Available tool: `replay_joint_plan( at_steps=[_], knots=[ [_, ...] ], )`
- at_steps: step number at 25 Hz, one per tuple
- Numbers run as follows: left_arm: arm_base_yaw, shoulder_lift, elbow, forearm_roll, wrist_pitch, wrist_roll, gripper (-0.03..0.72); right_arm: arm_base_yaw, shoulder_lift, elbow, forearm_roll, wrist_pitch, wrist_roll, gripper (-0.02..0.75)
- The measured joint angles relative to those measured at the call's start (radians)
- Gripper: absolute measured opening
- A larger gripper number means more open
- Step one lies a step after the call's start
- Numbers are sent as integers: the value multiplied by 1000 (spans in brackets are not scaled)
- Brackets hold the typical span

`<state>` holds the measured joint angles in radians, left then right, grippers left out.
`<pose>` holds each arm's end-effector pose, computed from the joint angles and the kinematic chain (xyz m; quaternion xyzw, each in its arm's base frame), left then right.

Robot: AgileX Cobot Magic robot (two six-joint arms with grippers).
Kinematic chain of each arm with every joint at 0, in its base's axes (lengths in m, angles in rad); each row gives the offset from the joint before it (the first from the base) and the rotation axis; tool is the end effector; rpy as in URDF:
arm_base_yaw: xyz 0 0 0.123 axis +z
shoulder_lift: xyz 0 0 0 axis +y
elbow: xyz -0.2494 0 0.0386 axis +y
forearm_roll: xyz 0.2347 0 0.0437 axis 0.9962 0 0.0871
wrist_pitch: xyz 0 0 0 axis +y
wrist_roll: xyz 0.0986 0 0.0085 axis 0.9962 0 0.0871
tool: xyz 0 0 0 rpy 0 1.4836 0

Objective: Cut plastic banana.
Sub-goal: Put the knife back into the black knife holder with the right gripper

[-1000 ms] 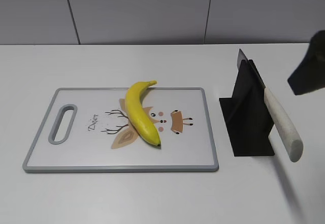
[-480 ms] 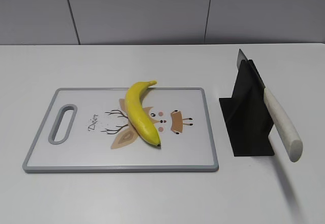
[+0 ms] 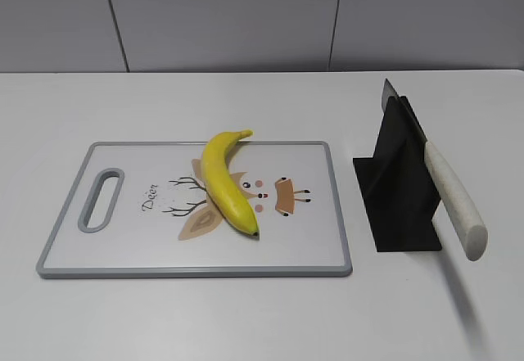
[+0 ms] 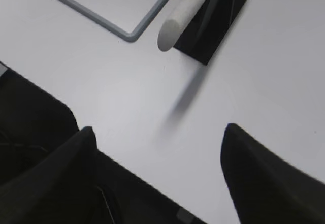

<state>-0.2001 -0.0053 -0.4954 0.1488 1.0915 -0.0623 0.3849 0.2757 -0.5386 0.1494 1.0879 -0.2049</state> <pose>0.0236 0.0085 0.2642 0.0551 0.8568 0.0072 0.5126 0.0494 0.0341 0.2655 -0.2603 0.8740 0.1104 0.3951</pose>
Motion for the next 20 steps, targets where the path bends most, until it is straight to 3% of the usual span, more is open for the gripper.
replay_joint_plan(
  at_steps=[11, 20],
  knots=[
    [0, 0, 0, 0, 0, 0, 575, 0, -271, 29, 11, -36, 34, 589],
    [0, 0, 0, 0, 0, 0, 575, 0, -282, 29, 16, -37, 37, 589]
  ],
)
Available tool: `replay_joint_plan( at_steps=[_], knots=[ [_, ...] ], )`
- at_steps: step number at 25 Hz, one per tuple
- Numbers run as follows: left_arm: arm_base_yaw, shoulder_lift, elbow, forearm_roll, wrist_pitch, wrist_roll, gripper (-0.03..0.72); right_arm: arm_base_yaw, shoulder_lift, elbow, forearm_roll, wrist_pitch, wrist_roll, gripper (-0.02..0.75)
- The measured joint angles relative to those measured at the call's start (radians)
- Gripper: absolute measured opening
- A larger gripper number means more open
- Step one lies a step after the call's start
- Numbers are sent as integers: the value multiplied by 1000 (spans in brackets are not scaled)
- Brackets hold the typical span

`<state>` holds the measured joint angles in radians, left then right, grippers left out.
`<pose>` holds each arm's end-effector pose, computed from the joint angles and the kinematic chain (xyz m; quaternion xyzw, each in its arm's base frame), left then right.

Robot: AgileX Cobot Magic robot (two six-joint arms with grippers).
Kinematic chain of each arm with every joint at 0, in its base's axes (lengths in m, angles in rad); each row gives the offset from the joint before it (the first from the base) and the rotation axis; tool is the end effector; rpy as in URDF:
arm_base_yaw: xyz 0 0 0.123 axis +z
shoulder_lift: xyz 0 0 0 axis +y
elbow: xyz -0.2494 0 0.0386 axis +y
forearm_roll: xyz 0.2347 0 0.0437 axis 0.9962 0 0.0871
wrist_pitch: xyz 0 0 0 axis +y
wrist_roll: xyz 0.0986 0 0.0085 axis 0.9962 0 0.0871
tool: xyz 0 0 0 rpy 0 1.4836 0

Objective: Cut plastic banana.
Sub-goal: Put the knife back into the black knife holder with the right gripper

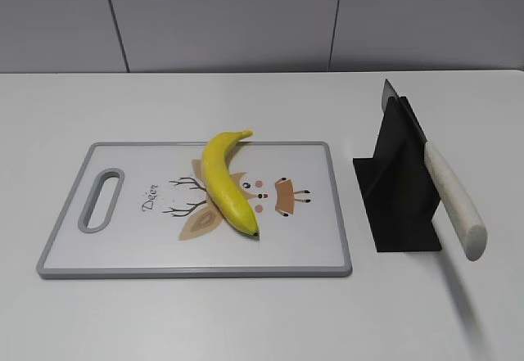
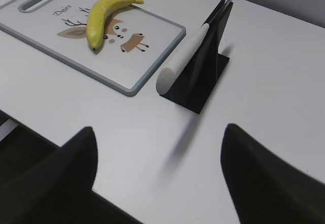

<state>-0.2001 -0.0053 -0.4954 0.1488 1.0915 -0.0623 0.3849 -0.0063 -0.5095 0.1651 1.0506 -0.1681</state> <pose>0.0236 0.0085 0.2642 0.0551 0.8568 0.0072 0.5126 0.0146 0.0212 0.2718 -0.2336 0.8106 0.1393 0.5187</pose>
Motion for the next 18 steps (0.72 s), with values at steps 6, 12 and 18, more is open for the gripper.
replay_joint_plan(
  at_steps=[6, 12, 18],
  knots=[
    [0, 0, 0, 0, 0, 0, 575, -10, 0, 0, 0, -2, 1, 589],
    [0, 0, 0, 0, 0, 0, 573, -160, 0, 0, 20, -2, 2, 589],
    [0, 0, 0, 0, 0, 0, 573, -332, 0, 0, 20, -2, 2, 589]
  ],
)
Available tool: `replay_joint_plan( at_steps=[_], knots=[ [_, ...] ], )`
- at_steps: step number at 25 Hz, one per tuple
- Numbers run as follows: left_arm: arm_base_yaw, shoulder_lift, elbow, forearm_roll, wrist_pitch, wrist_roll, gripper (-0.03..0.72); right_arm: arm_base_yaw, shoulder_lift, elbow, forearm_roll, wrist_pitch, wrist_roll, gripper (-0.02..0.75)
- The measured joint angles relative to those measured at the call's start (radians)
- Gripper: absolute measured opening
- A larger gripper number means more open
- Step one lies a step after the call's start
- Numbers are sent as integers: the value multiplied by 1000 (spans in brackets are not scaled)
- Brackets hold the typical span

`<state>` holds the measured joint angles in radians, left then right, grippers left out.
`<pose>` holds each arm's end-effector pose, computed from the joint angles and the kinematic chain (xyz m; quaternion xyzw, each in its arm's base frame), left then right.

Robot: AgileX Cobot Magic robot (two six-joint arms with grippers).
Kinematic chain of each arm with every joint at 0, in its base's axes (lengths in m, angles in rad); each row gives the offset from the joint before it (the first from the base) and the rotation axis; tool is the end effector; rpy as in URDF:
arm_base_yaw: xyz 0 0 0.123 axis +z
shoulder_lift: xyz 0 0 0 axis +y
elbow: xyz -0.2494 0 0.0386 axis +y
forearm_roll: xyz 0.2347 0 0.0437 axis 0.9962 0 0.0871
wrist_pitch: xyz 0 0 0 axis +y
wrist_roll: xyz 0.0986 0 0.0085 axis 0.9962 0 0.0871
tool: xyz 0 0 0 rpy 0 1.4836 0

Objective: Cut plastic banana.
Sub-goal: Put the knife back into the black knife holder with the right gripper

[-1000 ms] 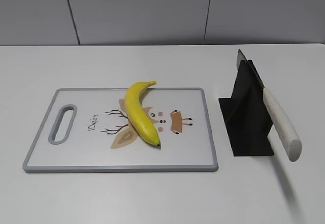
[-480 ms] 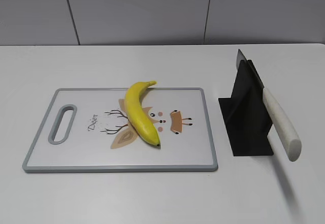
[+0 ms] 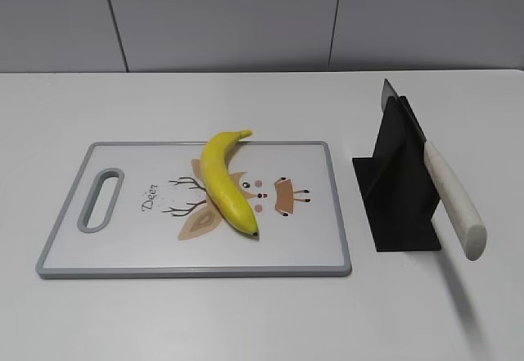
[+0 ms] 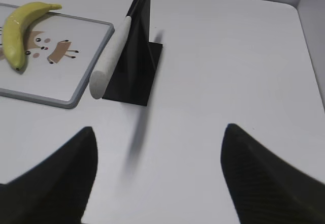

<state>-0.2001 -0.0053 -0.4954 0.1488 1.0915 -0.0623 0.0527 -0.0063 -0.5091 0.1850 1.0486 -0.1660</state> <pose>0.0236 0.0085 0.2642 0.0551 0.8568 0.0072 0.5126 0.0206 0.0169 0.2721 -0.0956 0.8369 0.0621 0.5353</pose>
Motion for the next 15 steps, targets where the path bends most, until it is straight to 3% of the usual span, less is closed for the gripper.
replay_joint_plan(
  at_steps=[15],
  knots=[
    [0, 0, 0, 0, 0, 0, 573, -36, 0, 0, 4, 0, 2, 588]
  ],
)
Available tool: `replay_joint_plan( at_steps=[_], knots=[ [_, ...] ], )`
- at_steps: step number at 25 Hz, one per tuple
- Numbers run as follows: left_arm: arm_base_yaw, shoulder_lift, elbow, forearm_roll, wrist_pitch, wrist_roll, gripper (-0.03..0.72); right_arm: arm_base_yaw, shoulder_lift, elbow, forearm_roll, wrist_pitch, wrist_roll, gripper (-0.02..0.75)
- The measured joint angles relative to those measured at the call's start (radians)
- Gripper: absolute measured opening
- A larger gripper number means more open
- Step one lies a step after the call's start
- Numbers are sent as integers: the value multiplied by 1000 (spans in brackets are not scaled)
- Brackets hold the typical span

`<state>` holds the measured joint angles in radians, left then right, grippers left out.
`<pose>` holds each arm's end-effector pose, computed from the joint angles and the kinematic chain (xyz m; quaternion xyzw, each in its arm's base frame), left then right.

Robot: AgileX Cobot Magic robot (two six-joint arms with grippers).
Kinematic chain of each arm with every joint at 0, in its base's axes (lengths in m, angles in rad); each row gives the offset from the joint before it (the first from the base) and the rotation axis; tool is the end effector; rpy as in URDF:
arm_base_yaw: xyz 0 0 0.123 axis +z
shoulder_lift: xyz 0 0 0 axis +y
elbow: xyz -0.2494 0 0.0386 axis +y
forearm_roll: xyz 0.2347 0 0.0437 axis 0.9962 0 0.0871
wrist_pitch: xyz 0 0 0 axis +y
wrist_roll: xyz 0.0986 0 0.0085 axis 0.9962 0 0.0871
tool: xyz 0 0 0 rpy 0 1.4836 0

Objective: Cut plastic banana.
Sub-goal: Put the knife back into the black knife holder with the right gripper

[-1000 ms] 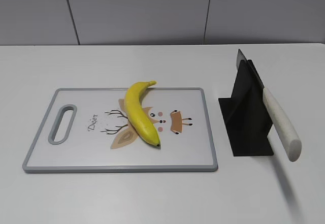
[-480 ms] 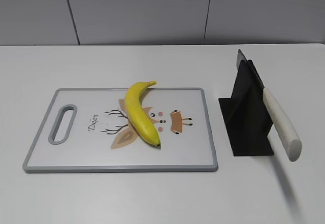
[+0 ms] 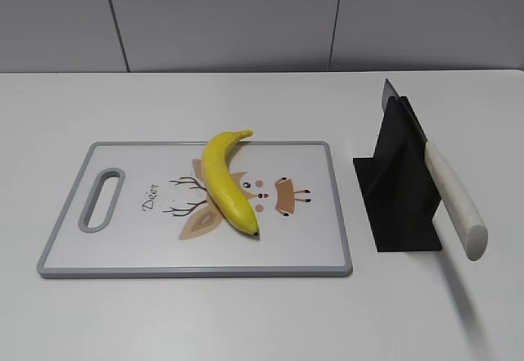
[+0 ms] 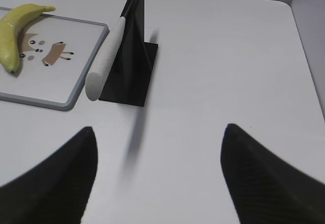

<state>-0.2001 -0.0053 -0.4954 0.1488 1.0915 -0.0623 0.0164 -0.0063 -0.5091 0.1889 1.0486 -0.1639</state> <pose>0.0236 0.0085 0.2642 0.0551 0.8568 0.0072 0.5126 0.0211 0.0165 0.2722 -0.0796 0.8384 0.0549 0.5363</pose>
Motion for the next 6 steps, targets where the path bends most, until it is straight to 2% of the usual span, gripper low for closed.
replay_joint_plan(
  at_steps=[6],
  knots=[
    [0, 0, 0, 0, 0, 0, 573, 0, 0, 0, 0, 0, 0, 589]
  ],
)
